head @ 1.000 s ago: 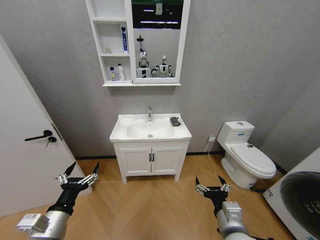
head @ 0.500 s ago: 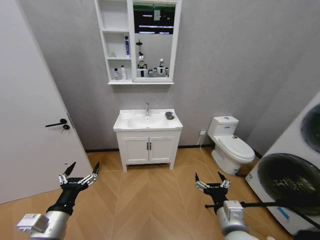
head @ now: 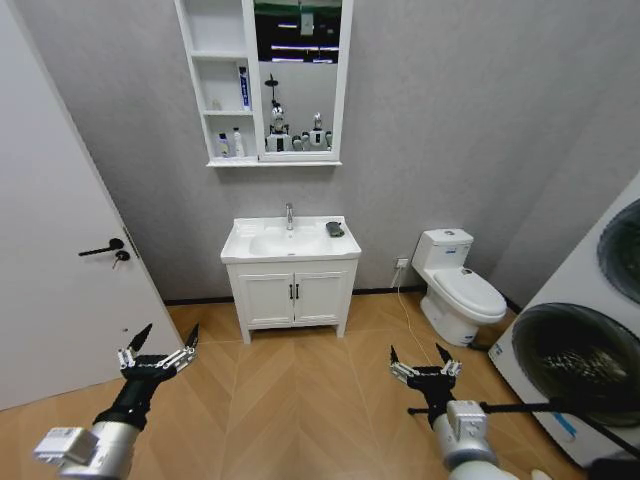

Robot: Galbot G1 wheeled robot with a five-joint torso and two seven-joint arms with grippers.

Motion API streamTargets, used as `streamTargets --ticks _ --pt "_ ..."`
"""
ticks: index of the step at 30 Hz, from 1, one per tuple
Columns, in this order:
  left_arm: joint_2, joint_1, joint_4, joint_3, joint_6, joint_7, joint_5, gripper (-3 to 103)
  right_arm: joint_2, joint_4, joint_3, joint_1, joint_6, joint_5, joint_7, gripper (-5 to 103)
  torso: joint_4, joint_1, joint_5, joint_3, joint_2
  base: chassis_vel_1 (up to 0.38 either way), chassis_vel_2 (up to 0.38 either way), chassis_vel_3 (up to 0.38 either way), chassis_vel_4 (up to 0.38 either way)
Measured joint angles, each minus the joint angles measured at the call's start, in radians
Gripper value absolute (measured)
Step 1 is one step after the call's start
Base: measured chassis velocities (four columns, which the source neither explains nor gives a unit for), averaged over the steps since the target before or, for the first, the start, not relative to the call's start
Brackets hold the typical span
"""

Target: Move facial cleanser and shampoo from washbasin to cabinet, then wipe washbasin with towel.

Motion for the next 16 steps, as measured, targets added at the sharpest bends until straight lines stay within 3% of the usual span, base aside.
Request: streamTargets --ticks 16 --pt "0.0 0.0 0.0 0.0 0.0 0.0 0.0 100 0.0 0.0 0.0 0.0 -0.001 0.0 0.0 100 0.0001 0.0 -0.0001 0.0 0.0 0.0 0.0 0.0 0.0"
